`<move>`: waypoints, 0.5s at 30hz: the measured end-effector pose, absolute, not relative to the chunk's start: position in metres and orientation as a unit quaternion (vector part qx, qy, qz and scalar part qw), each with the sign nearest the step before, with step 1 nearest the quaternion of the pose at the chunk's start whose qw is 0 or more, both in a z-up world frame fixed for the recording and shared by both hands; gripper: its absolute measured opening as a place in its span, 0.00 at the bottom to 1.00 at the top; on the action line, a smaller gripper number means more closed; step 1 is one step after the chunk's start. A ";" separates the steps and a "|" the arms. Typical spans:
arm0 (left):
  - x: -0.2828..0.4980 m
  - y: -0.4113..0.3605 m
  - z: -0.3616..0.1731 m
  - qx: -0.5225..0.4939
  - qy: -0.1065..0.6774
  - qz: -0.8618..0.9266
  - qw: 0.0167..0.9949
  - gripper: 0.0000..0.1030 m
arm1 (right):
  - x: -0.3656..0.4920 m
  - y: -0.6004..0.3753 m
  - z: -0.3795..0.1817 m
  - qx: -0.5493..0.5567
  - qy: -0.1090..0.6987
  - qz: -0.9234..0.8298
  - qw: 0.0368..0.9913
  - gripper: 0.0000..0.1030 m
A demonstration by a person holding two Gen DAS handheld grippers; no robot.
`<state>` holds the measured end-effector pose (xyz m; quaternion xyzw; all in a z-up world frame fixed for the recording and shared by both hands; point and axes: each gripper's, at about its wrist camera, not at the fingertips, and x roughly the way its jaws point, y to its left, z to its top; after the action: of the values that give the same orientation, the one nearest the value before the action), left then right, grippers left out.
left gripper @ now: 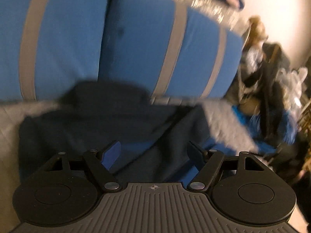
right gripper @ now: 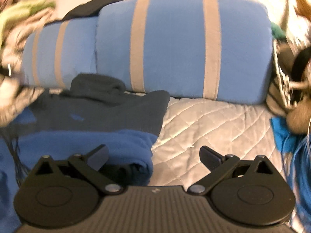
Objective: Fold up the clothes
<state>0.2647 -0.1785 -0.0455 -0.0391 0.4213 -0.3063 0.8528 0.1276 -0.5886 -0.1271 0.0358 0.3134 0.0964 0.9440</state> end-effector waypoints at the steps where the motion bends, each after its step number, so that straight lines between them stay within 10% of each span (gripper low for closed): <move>1: 0.270 -0.178 -0.058 -0.039 0.434 -0.306 0.846 0.67 | 0.130 -0.590 -0.128 0.042 0.314 0.094 0.944 1.00; 15: 0.315 -0.174 -0.132 -0.083 0.519 -0.304 0.795 0.42 | 0.159 -0.591 -0.146 0.098 0.342 0.074 0.932 1.00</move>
<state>0.3150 -0.1741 -0.1322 -0.0825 0.5187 -0.3044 0.7946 0.1588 -0.5909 -0.1463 0.0981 0.3418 0.0741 0.9317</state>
